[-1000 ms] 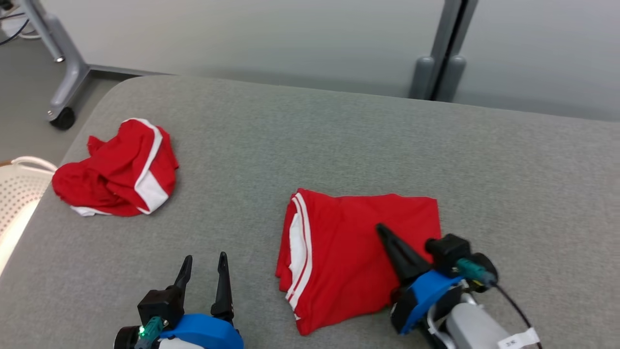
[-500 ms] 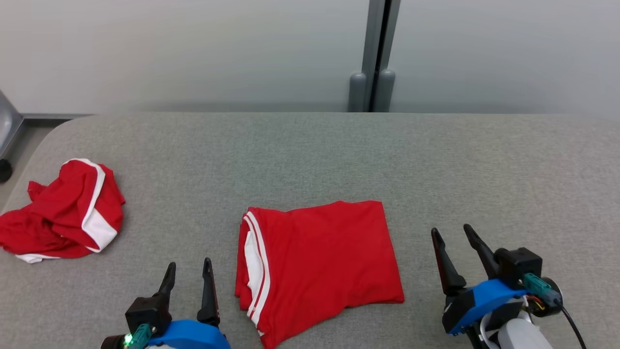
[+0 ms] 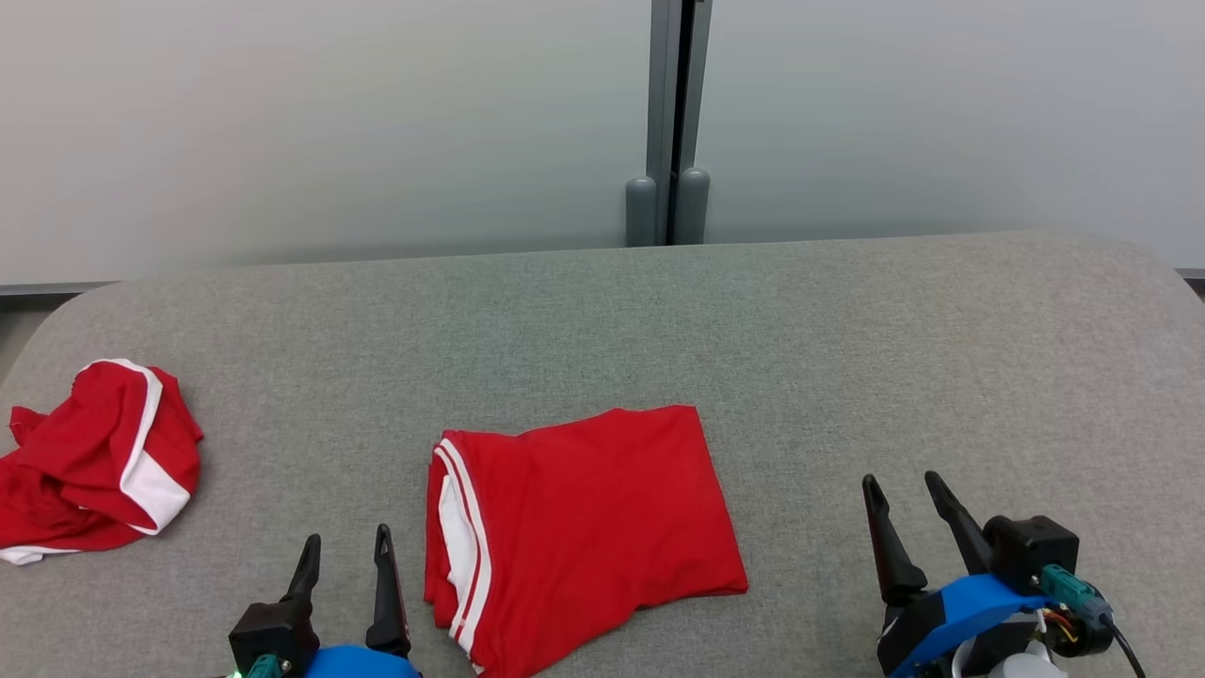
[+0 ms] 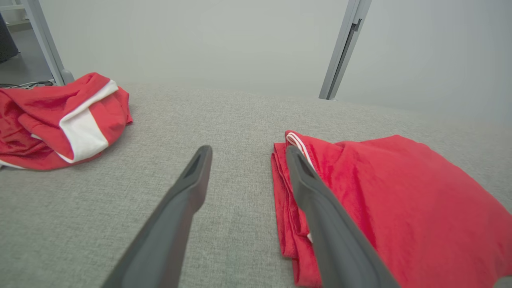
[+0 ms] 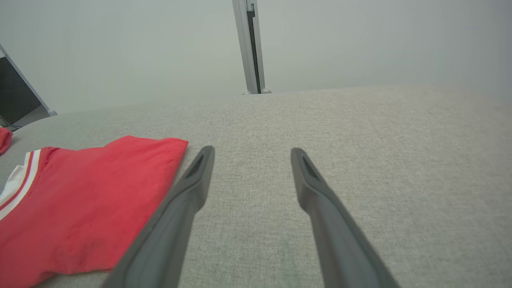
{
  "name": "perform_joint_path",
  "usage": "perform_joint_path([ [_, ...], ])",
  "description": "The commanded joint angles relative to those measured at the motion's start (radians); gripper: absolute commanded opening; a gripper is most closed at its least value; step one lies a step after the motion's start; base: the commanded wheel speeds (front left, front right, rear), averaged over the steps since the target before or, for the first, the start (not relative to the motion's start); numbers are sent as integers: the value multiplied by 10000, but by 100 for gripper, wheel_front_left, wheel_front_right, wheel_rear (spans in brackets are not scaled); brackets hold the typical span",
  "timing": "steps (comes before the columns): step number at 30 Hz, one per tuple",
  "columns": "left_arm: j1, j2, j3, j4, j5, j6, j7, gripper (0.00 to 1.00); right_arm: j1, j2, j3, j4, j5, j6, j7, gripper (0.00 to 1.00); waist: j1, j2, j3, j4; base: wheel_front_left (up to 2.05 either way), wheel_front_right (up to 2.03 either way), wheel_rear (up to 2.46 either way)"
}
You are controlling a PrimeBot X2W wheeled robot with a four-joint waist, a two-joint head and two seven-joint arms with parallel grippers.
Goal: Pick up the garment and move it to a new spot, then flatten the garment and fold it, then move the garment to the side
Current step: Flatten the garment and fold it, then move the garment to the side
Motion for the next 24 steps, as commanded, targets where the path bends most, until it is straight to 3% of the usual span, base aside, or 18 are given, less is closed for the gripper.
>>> perform_joint_path([
  [1, 89, -2, 52, -41, 38, -6, -26, 100, 88, -24, 12, -19, 56, 1, -52, 100, 1, 0, 10, 2, 0, 0, 0],
  [10, -194, -2, -306, -8, -24, -150, -26, 100, -155, -25, 404, 484, 431, 1, -54, 100, 1, 0, 320, 494, 0, 0, 0],
  [17, -500, 5, -730, 66, -102, -208, -26, 100, -897, -28, 973, 1374, 976, 1, -52, 100, 1, 0, 810, 1577, 0, 0, 0],
  [24, -491, -6, -833, 81, -130, -169, -26, 100, -1745, -33, 888, 2512, 1209, 1, -54, 100, 1, 0, 1069, 2578, 0, 0, 0],
])
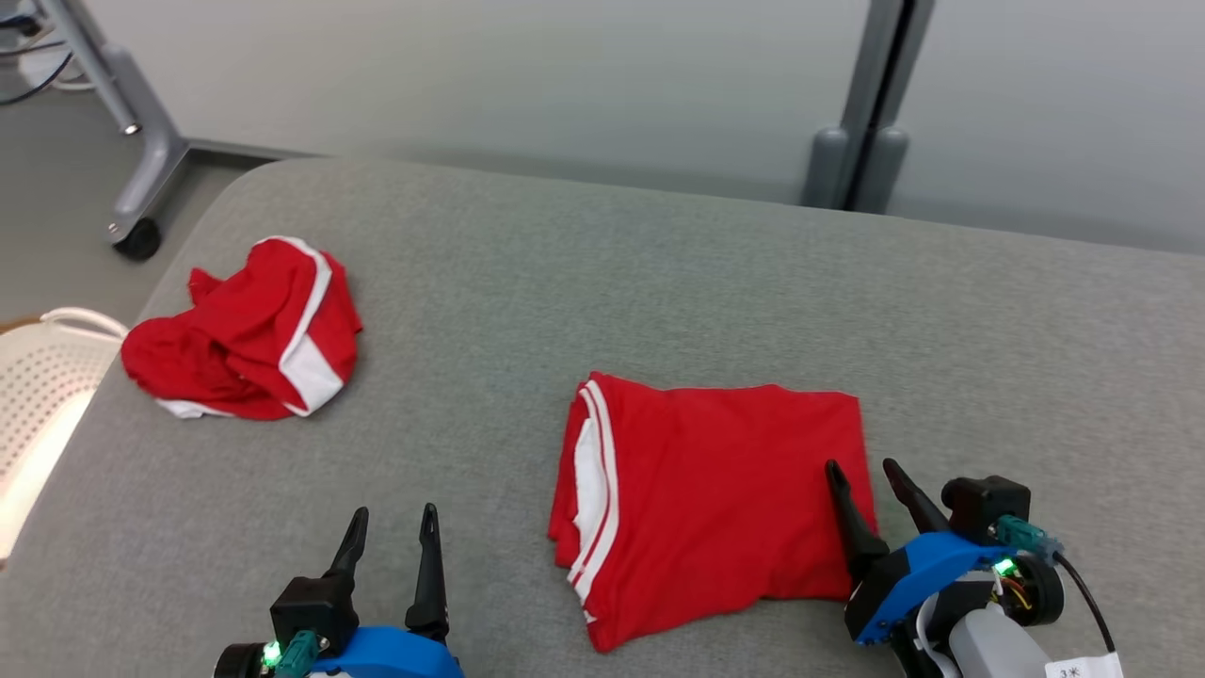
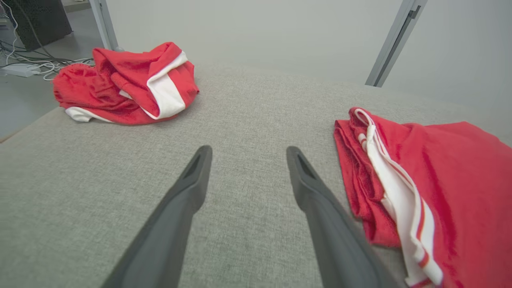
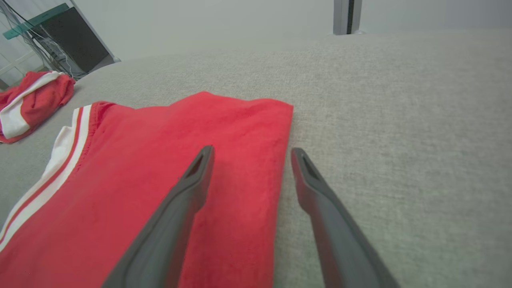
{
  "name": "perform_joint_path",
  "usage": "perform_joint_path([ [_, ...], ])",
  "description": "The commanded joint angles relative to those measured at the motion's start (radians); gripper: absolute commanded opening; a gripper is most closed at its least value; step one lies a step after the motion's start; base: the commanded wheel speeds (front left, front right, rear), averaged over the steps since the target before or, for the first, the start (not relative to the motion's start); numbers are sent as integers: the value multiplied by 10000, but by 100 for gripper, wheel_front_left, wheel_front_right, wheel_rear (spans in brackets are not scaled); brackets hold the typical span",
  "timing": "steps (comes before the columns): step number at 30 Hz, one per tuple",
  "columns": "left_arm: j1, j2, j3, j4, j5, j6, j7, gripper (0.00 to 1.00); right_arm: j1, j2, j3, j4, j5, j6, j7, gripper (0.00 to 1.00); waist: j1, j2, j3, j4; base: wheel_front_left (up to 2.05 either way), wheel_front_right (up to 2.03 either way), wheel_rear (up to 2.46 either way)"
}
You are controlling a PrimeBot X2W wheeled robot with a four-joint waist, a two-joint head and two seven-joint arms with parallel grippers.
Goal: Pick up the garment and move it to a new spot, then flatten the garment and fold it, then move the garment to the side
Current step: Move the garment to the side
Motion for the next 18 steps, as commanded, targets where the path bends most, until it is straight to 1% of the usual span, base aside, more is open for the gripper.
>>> perform_joint_path([
  [1, -49, -9, 25, -32, 4, 27, -26, 100, -169, -43, -19, 230, 19, 1, -52, 100, -1, 0, 260, 309, 0, 0, 0],
  [6, 15, -10, 48, -59, -70, -28, -26, 100, -687, -46, -416, 1207, -337, 1, -52, 100, -1, 0, 357, 507, 0, 0, 0],
  [8, -3, -10, 29, -82, -90, -3, -26, 100, -697, -42, -451, 1548, -225, 1, -48, 100, -1, 0, 366, 499, 0, 0, 0],
  [9, -25, -12, 13, -92, -88, 0, -26, 100, -702, -44, -364, 1749, -48, 1, -34, 71, -1, 0, 359, 468, 0, 0, 0],
  [10, -45, -11, 2, -95, -80, -17, -26, 100, -718, -44, -238, 1912, 80, 1, -8, 39, -1, 0, 357, 431, 0, 0, 0],
  [11, -74, -12, -4, -97, -79, -26, -26, 100, -738, -38, -68, 2049, 149, 1, -8, 0, -1, 0, 361, 384, 0, 0, 0],
  [14, -194, -11, -23, -125, -100, -36, -26, 100, -901, -36, 211, 1959, 463, 1, -9, 0, -1, 0, 396, 160, 0, 0, 0],
  [18, -271, -14, -47, -165, -85, -64, -26, 100, -1024, -67, 245, 1127, 403, -3, -46, 0, -1, 0, 343, -352, 0, 0, 0],
])
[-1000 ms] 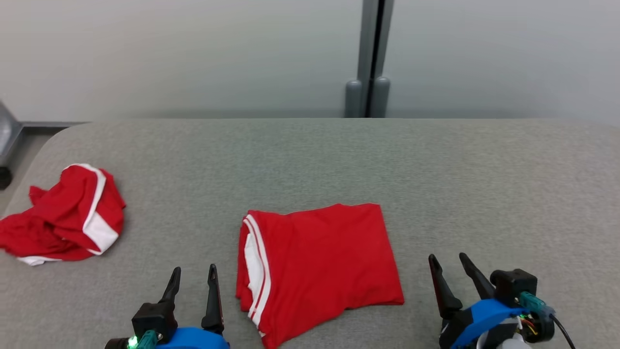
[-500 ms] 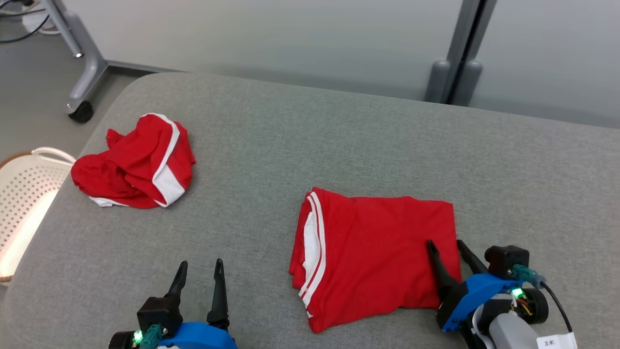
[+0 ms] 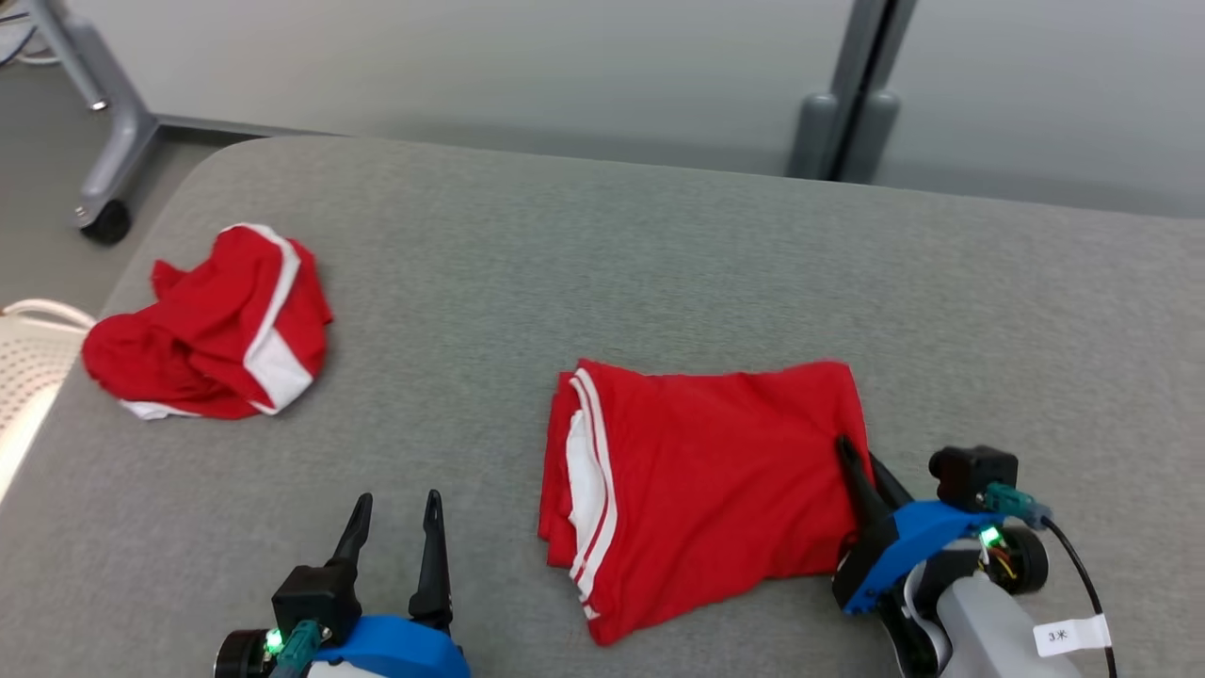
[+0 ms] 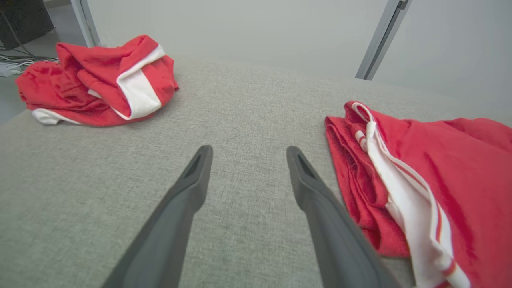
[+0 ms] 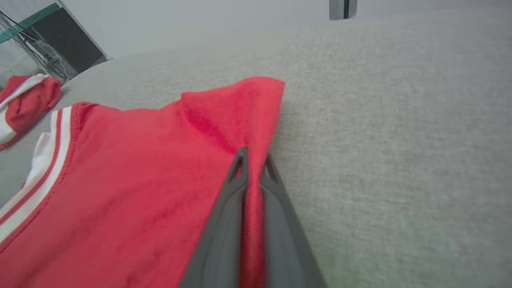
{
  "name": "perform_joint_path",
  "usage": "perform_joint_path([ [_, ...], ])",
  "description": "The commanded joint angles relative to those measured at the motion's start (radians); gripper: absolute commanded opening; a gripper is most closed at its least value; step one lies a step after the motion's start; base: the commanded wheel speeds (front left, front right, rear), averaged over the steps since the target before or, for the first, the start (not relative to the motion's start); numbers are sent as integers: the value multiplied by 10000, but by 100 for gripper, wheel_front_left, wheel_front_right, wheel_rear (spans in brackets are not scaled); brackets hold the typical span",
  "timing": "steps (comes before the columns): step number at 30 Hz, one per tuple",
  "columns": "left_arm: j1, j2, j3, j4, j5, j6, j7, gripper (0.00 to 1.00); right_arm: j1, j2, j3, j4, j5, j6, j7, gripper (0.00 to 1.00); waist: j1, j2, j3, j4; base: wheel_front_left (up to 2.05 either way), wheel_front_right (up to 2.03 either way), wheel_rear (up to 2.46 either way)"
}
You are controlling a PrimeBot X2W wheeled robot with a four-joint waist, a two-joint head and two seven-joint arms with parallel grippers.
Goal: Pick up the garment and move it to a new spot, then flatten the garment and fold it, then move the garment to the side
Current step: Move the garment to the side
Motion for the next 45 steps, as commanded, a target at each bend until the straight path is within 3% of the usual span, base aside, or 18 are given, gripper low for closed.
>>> perform_joint_path([
  [1, -143, -12, 58, -58, -45, 5, -26, 100, -87, -92, 36, -277, -74, -8, -43, 0, 0, -1, -155, -390, 0, 0, 0],
  [13, -608, -8, -274, -171, -208, -64, -26, 100, -76, -72, 1128, -1685, 113, -5, -48, 0, 0, -1, -318, -3820, 0, 0, 0],
  [22, -991, -4, -599, -121, -237, 55, -26, 100, -107, -70, 1532, -2052, 457, -3, -46, 0, 0, -1, -56, -5825, 0, 0, 0],
  [27, -1120, -1, -471, -25, -48, 12, -26, 100, -163, -66, 1595, -2192, 543, -3, -46, 0, 0, -1, 152, -6607, 0, 0, 0],
  [36, -1267, 0, -481, 109, 114, -105, -26, 100, -241, -63, 1584, -2345, 474, -3, -46, 0, 0, -1, 510, -7115, 0, 0, 0],
  [45, -1671, 0, -552, 267, 421, -218, -26, 100, -1147, -79, 565, -2050, -522, -3, -46, 0, 0, -1, 1131, -6492, 0, 0, 0],
])
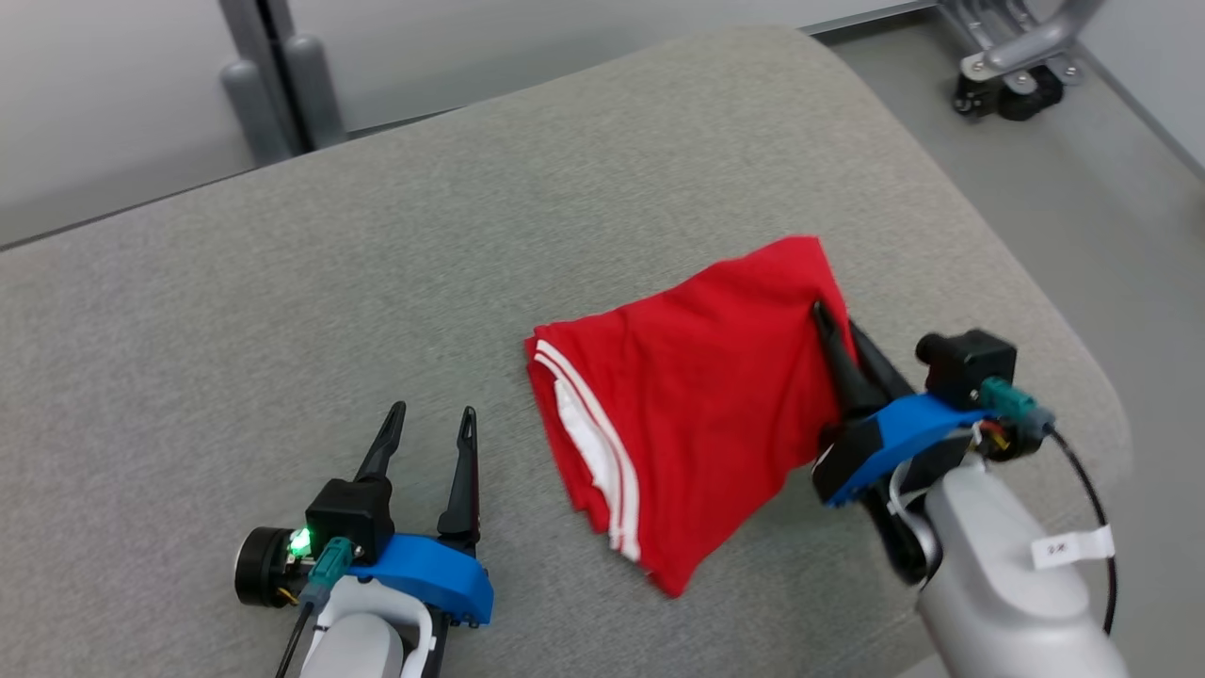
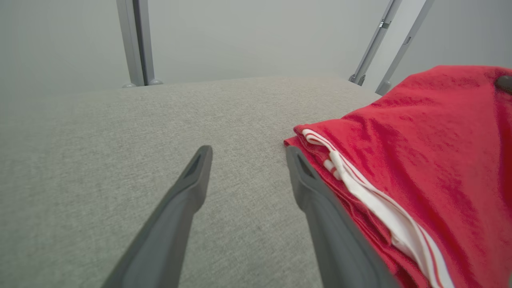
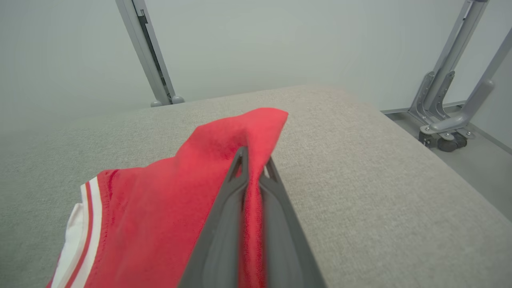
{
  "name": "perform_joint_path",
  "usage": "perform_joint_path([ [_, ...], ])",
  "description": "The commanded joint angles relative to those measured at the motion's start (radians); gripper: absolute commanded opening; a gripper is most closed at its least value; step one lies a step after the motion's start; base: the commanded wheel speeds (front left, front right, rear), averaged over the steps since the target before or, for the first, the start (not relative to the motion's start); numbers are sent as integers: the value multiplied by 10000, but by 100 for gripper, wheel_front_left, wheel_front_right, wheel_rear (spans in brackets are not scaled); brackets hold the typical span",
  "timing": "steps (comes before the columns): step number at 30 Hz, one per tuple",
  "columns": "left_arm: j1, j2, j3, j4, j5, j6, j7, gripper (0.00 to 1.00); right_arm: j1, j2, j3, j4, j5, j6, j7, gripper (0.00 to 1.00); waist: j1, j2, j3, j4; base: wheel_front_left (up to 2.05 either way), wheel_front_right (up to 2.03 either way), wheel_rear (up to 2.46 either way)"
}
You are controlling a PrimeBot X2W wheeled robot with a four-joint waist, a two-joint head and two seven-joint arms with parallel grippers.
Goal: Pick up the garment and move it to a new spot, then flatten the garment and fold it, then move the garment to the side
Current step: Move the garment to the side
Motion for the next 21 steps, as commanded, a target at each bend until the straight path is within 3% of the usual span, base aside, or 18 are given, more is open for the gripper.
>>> perform_joint_path([
  [1, -183, 7, 54, 19, 92, -9, -26, 100, -271, -81, -112, 32, -141, 1, -56, 0, -1, -1, 231, 280, 0, 0, 0],
  [7, -459, 5, 29, 142, 464, -179, -26, 100, -1419, -733, -1135, 455, -1672, -1, -56, 0, -1, -1, 819, 1162, 0, 0, 0],
  [17, -776, 21, 76, 155, 781, -320, -21, 100, -2814, -2496, -4271, 1742, -4287, -1, -56, 0, -1, -1, 1552, 2377, 0, 0, 0],
  [21, -809, 62, 97, 158, 830, -366, 0, 100, -2963, -2857, -5109, 1867, -5298, 1, -54, 0, -1, -1, 1675, 2725, 0, 0, 0],
])
